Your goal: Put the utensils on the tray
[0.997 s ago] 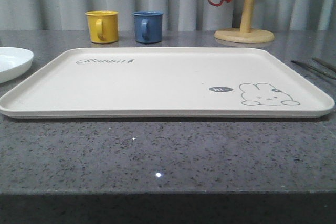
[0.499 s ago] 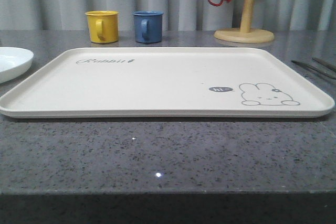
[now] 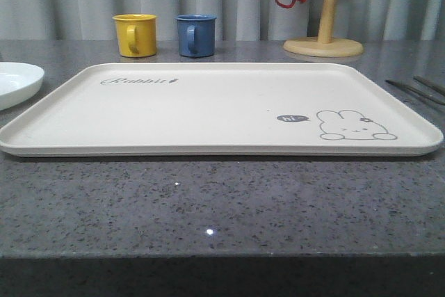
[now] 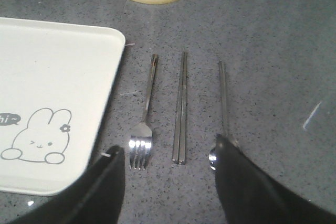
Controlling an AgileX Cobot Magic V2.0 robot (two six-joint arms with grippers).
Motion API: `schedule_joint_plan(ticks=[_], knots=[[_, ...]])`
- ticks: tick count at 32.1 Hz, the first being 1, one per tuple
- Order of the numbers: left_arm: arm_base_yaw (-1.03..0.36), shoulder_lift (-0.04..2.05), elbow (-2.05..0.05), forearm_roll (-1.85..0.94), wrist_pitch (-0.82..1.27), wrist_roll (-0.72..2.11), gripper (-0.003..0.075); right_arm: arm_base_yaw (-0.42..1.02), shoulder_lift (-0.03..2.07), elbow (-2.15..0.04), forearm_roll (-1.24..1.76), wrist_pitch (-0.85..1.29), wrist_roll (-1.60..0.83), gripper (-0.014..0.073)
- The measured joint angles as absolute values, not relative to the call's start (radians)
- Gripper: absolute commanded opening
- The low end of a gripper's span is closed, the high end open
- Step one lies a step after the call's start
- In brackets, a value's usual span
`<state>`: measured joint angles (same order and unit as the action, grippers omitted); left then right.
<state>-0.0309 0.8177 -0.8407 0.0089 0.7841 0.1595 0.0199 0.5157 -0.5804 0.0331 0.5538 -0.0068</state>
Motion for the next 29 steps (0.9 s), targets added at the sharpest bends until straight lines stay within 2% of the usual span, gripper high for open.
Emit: schedule_joint_plan(ticks=[6,12,17,25,27,29], knots=[[0.147,1.110,-0.969,-0.025,0.811,0.176,0.0496,0.020,0.516,-0.580,0.033,0.554,-0.007,0.0421],[0.349,1.376,-1.088,-0.349,0.820,0.397,0.0496,0.020,0.516,-0.580,0.033,0.554,-0.007,0.0421],[0.372,1.547,-1.171,-0.417,0.818,0.437,0.0494,0.020,0.516,-0.580,0.033,0.554,-0.007,0.0421],[0.372,1.665,-1.209,-0.434,0.795,0.442,0.0489,0.020,0.516,-0.580,0.033,0.554,-0.007,0.0421],[0.372,1.673,-1.211,-0.436,0.792,0.442,0.0440,0.020,0.516,-0.580,0.033,0.554,-0.007,0.0421],[0.372,1.678,-1.213,-0.436,0.788,0.442,0.0330,0.020,0.516,-0.580,0.033,0.554,-0.007,0.0421]])
